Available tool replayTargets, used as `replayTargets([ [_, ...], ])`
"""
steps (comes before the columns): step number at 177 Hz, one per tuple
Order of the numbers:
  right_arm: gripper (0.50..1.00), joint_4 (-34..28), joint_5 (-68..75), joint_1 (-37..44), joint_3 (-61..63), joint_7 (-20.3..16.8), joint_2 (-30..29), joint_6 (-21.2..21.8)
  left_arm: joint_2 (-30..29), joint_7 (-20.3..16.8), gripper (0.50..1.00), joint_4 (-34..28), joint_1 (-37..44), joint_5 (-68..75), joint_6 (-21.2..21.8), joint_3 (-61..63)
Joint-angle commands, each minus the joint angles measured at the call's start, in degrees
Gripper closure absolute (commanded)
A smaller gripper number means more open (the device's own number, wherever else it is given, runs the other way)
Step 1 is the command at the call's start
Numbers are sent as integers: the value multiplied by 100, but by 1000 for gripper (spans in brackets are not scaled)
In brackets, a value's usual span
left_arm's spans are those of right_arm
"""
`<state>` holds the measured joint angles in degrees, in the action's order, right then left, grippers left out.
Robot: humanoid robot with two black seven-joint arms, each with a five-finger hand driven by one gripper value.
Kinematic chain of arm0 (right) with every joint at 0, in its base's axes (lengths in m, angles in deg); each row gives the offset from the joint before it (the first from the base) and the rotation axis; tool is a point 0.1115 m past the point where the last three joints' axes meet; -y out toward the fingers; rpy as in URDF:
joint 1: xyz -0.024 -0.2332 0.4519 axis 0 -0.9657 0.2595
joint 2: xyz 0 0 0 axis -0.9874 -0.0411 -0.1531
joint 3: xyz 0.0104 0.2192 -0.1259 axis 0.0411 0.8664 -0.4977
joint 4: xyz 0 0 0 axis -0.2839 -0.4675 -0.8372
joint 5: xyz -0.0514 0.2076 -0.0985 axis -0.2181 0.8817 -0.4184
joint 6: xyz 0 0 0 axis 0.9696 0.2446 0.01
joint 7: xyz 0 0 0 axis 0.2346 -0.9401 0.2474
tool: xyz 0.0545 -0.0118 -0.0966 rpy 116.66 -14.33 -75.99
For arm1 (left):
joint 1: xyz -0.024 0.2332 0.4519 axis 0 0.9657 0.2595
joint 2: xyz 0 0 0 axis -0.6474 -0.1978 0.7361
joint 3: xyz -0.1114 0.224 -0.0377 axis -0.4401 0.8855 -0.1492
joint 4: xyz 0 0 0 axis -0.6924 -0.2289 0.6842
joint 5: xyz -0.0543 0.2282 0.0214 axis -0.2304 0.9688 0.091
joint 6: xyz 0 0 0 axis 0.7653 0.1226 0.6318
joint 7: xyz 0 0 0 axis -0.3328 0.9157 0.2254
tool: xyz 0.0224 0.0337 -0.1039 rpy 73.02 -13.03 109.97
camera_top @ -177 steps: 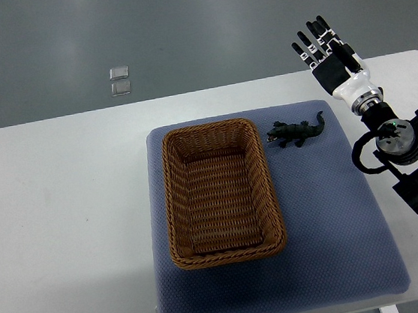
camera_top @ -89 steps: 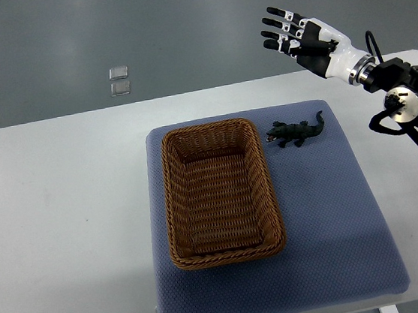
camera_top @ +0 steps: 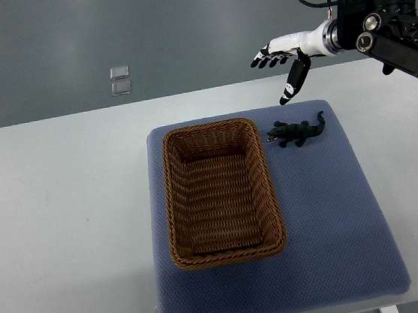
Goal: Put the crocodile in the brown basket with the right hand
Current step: 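Swing the right hand over the toy crocodile, fingers pointing down, then lower the right hand onto the dark green crocodile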
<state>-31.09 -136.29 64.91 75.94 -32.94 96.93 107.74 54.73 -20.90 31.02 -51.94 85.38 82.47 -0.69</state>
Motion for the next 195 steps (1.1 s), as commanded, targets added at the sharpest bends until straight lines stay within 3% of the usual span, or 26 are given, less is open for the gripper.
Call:
replayTargets([
  [1,570,-6,-119,111,-371,-68,-41,33,0,0,500,-9,0,-14,1,-9],
  [55,570,-200,-321,-276,-397,-59,3,-81,0,0,500,0,0,-5,1,9],
  [126,574,-200,-242,-864,-353,2,46,-898,0,9,500,0,0,-5,1,0],
  [195,574,-191,-207,-1286,-10,11,-6,-1136,0,9,500,0,0,-5,1,0],
])
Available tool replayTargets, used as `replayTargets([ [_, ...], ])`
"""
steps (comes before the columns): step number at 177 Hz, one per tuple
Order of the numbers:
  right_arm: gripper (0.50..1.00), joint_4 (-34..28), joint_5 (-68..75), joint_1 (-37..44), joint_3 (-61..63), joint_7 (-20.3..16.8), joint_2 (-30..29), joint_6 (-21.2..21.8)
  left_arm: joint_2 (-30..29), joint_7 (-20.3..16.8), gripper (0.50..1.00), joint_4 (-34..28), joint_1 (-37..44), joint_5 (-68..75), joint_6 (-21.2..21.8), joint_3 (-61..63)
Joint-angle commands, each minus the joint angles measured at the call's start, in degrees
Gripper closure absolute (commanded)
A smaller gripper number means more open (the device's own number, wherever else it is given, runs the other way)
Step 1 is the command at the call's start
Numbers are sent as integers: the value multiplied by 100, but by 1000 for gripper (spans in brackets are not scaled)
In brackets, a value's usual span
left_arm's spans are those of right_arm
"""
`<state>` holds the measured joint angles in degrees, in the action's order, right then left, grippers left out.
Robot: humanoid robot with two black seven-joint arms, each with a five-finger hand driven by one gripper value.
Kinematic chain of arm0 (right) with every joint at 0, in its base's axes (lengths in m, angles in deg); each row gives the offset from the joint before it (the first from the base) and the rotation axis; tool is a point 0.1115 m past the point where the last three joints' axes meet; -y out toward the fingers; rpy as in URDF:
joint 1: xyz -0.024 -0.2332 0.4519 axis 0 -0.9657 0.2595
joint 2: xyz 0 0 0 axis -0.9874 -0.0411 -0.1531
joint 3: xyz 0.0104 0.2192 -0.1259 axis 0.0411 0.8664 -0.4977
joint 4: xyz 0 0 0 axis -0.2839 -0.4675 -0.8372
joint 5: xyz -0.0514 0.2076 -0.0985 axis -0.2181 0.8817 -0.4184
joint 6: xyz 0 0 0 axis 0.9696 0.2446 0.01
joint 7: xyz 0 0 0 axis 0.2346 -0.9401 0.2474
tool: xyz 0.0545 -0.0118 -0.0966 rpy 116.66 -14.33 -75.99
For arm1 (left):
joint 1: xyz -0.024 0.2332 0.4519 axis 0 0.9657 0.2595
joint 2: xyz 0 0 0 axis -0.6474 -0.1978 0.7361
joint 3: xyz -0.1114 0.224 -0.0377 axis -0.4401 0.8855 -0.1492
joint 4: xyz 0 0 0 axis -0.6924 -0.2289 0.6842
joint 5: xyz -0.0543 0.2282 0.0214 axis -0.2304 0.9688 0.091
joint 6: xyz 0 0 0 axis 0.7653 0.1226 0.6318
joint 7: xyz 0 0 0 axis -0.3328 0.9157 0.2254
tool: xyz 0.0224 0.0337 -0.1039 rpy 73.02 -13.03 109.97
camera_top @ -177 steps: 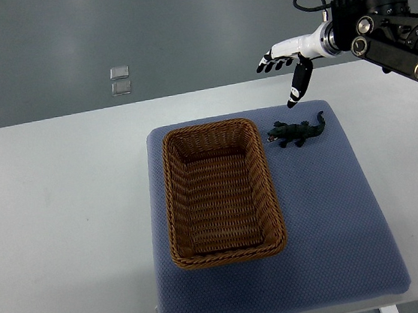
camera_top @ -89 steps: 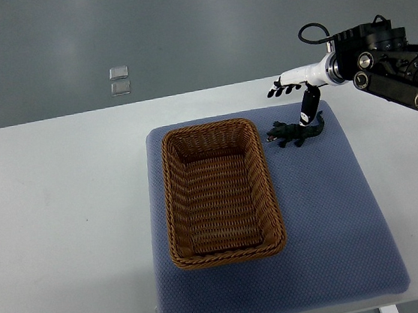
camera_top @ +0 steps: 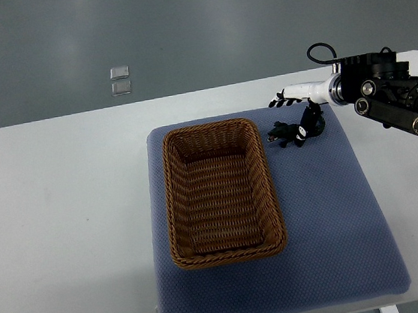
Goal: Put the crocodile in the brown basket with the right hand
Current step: 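Lower the right hand onto the dark green crocodile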
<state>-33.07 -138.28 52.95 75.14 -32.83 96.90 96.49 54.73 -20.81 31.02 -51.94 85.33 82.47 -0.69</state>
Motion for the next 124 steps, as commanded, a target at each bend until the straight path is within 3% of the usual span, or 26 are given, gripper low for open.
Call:
replayTargets([
  [1,576,-2,-7,-99,70,0,-3,-20,0,0,500,0,0,0,0,0],
  [99,583,24,-7,-336,114,0,-56,-319,0,0,500,0,0,0,0,0],
  [118,603,33,-7,-336,105,0,-56,-380,0,0,500,0,0,0,0,0],
  [124,638,33,-7,-336,105,0,-56,-398,0,0,500,0,0,0,0,0],
])
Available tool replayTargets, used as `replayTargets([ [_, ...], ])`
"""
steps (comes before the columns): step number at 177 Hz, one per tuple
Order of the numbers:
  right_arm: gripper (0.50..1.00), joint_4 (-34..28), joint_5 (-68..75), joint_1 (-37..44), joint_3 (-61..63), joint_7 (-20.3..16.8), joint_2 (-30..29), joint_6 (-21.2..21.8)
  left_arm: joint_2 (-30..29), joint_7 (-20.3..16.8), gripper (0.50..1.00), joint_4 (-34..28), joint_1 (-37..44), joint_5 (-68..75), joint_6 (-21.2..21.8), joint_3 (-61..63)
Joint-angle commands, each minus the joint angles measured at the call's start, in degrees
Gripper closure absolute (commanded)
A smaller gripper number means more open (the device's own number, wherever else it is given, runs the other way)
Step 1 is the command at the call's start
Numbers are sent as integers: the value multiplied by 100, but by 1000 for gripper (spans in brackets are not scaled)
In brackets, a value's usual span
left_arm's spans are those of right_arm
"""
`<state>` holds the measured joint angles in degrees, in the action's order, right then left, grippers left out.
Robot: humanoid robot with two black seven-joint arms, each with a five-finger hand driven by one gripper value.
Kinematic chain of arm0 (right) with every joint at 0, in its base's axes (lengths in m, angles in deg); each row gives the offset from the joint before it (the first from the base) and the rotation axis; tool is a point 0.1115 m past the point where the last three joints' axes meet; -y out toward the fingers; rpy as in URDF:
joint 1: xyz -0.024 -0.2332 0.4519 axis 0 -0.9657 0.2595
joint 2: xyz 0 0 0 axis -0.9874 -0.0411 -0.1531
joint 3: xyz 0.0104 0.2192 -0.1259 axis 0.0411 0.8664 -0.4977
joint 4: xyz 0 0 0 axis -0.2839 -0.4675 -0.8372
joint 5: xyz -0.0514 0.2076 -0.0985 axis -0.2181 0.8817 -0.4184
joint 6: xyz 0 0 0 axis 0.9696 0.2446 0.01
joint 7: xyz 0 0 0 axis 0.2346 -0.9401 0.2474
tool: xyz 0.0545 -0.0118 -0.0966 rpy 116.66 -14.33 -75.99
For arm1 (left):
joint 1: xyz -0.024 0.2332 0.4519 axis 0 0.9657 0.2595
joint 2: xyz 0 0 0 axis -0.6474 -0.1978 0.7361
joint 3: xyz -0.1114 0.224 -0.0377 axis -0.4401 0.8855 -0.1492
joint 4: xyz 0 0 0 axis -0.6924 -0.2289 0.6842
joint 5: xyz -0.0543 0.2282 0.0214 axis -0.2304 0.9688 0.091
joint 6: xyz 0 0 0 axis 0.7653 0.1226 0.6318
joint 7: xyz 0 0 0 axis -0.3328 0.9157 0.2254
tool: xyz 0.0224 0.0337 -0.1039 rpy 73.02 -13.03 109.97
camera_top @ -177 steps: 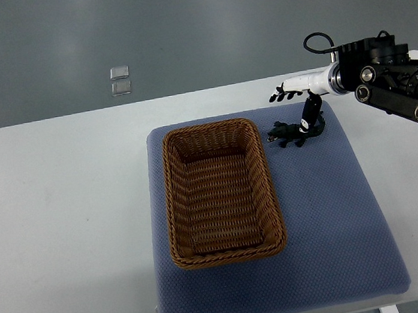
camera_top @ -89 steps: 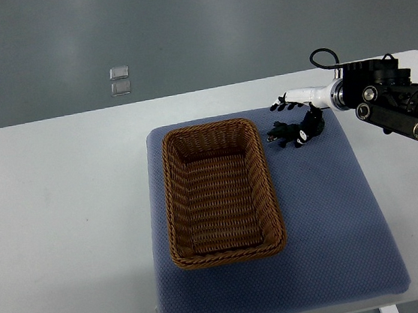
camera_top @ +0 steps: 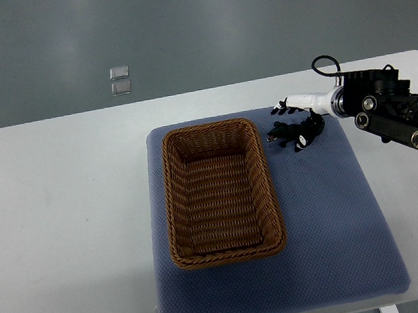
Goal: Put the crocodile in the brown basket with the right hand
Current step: 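Lower the right hand onto the dark green crocodile, then close the right hand's fingers around the crocodile, then lift the crocodile up off the cushion with the right hand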
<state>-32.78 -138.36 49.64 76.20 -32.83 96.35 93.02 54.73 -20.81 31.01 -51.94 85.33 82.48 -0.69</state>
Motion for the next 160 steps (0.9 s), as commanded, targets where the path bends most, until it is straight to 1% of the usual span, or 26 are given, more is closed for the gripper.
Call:
replayTargets([
  [1,638,4,0,-5,-1,0,-1,-50,0,0,500,0,0,0,0,0],
  [4,648,4,-9,-14,-1,0,-1,-50,0,0,500,0,0,0,0,0],
  [16,658,4,-9,-40,-1,0,8,-50,0,0,500,0,0,0,0,0],
  [23,673,4,-9,-58,-1,0,8,-50,0,0,500,0,0,0,0,0],
  [29,691,4,-18,-67,-1,0,8,-50,0,9,500,0,0,0,0,0],
  [30,701,4,-18,-67,-1,0,8,-50,0,9,500,0,0,0,0,0],
  [50,756,4,-26,-111,-1,0,-1,-50,0,9,500,9,0,0,0,0],
  [53,775,4,-26,-119,-1,0,-1,-50,0,9,500,9,0,0,0,0],
  [64,793,4,-35,-128,-10,8,-1,-50,0,9,500,9,0,0,0,0],
  [69,809,4,-35,-137,-10,17,-1,-50,0,9,500,9,0,0,0,0],
  [83,820,4,-35,-137,-10,35,8,-50,0,9,500,9,0,0,0,0],
  [89,850,4,-44,-137,-10,35,16,-59,0,9,500,9,0,0,0,0],
  [100,859,4,-44,-128,-10,44,25,-77,0,9,500,9,0,0,0,0],
  [110,879,4,-44,-119,-10,35,34,-138,0,9,500,0,0,0,0,8],
  [122,881,4,-35,-119,-10,35,43,-138,0,9,500,0,0,0,0,8],
  [123,899,4,-35,-102,-10,35,51,-138,0,9,500,0,0,0,0,8],
  [130,914,-5,-26,-84,-10,35,60,-130,0,9,500,9,0,0,0,8],
  [147,932,-31,-9,-49,-10,35,122,-112,0,9,500,9,0,0,0,8],
  [160,936,-31,-9,48,-1,35,157,-94,0,9,500,9,0,0,0,8],
])
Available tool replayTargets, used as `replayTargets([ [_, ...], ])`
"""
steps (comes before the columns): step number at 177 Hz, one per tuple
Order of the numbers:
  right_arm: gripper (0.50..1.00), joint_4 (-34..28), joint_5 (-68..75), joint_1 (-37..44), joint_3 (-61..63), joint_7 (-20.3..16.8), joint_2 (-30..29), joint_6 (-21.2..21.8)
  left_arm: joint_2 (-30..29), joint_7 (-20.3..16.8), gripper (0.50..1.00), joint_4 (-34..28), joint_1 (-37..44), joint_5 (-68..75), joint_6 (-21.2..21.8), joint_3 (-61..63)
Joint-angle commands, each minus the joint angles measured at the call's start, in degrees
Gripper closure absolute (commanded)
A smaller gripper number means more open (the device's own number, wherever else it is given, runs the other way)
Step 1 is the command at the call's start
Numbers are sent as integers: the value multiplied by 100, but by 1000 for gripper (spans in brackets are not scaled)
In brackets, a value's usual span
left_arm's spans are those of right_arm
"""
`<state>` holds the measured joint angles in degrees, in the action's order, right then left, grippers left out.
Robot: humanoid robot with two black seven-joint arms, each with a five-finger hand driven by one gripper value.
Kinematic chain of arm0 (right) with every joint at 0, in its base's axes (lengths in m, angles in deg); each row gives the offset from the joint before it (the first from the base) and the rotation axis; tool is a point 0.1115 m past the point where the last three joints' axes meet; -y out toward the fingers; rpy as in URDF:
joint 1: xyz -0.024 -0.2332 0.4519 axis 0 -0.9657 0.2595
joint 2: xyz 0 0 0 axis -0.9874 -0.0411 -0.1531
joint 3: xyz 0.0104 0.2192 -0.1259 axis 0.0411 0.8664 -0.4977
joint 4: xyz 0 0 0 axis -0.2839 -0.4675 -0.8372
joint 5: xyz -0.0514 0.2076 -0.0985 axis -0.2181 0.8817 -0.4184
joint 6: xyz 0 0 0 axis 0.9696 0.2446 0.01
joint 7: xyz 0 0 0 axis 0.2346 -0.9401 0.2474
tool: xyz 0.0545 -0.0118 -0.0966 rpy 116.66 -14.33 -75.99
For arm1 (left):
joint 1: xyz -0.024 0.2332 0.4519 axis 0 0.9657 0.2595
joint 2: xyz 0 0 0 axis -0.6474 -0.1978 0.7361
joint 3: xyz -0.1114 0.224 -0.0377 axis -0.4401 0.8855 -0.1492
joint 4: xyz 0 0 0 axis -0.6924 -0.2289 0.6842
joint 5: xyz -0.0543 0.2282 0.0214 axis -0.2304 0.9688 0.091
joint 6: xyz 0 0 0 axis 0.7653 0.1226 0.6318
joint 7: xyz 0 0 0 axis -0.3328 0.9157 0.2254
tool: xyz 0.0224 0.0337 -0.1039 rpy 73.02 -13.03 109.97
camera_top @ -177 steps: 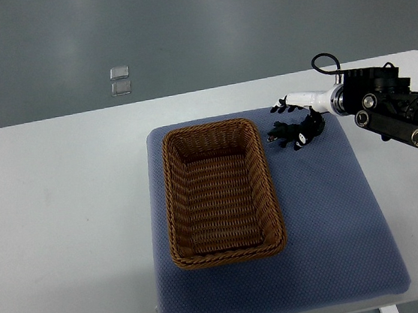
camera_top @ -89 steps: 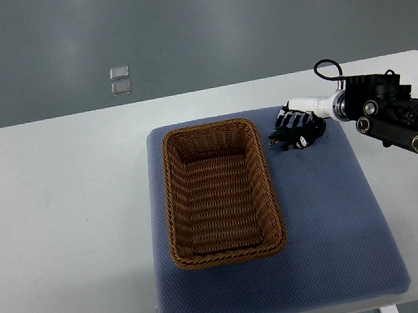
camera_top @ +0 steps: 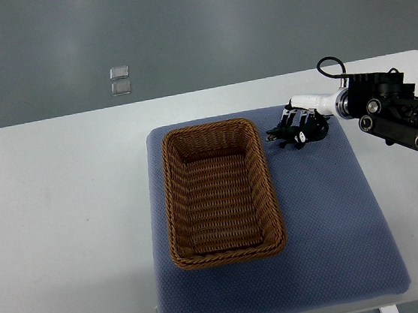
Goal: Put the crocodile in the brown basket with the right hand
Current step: 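Lift the crocodile up off the cushion with the right hand, then carry the crocodile over the wicker basket and lower it inside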
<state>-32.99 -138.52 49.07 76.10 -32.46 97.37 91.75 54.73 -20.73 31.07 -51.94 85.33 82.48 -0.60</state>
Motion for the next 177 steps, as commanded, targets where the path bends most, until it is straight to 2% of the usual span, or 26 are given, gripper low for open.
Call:
replayTargets([
  [1,936,-10,8,104,9,-2,55,32,0,0,500,3,0,0,0,0],
  [70,930,-300,17,711,9,6,495,287,0,0,500,12,0,9,-9,0],
  [119,924,-1135,113,1431,9,-2,943,568,0,0,500,56,0,9,-53,9],
  [147,922,-1486,201,1572,9,-2,838,629,0,0,500,65,-9,9,-53,9],
  [177,922,-1653,456,1642,-26,-2,363,691,0,0,500,56,-9,0,-53,9],
])
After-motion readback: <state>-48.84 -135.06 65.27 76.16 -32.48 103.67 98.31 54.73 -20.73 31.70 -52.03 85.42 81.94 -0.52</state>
